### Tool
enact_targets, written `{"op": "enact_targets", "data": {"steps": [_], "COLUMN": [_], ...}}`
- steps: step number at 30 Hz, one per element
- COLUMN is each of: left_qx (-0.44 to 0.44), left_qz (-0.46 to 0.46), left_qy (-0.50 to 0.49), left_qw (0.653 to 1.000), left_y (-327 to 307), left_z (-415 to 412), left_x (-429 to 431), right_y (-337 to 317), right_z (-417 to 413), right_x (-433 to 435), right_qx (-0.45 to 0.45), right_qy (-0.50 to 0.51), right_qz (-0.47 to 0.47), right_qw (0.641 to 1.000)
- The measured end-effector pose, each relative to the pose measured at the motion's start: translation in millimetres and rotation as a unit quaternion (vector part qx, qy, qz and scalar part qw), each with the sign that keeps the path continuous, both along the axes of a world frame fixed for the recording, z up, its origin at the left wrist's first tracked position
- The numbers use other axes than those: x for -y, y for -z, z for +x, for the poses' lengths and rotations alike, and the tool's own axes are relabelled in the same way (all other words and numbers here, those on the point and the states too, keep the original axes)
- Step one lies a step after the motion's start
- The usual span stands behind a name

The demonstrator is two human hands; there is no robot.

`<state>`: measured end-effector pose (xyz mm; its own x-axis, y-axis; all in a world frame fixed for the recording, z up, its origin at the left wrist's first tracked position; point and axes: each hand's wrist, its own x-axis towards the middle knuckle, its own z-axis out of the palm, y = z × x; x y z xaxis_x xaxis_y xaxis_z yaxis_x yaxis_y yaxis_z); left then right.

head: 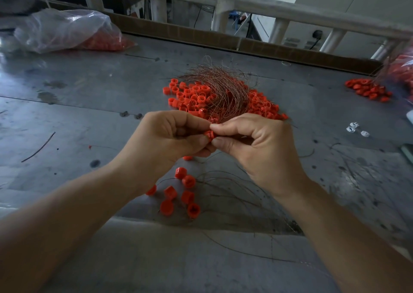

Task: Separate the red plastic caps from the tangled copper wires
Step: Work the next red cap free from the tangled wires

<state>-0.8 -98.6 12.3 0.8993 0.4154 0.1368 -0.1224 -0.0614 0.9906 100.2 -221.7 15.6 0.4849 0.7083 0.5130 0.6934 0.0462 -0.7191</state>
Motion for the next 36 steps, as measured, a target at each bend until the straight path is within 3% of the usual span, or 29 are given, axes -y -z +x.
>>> {"op": "enact_targets", "data": {"steps": [8,16,23,36], "left_qx": [0.001,-0.011,-0.025,-0.034], "left_qz": [-0.005,-0.005,-0.098,-0.100], "left_qy": [0.003,-0.003,0.025,0.040], "left_qw": [1.000,1.000,0.995,0.994], "left_y": [-0.8,-2.2,-4.6,-6.5], "left_z": [-0.9,-3.3,-5.7,-7.4], "left_x": [-0.1,2.0,1.8,2.2], "right_y": [0.8,1.3,0.9,-3.9], "right_z": [2.9,2.4,0.4,2.1], "right_x": [0.6,2.6,3.0,5.2], "right_qx": [0.068,0.038,0.045,0.041], "right_qy": [-0.006,-0.013,-0.006,-0.036], "right_qz": [0.001,0.002,0.020,0.015], "right_qw": [0.998,0.999,0.999,0.998]}}
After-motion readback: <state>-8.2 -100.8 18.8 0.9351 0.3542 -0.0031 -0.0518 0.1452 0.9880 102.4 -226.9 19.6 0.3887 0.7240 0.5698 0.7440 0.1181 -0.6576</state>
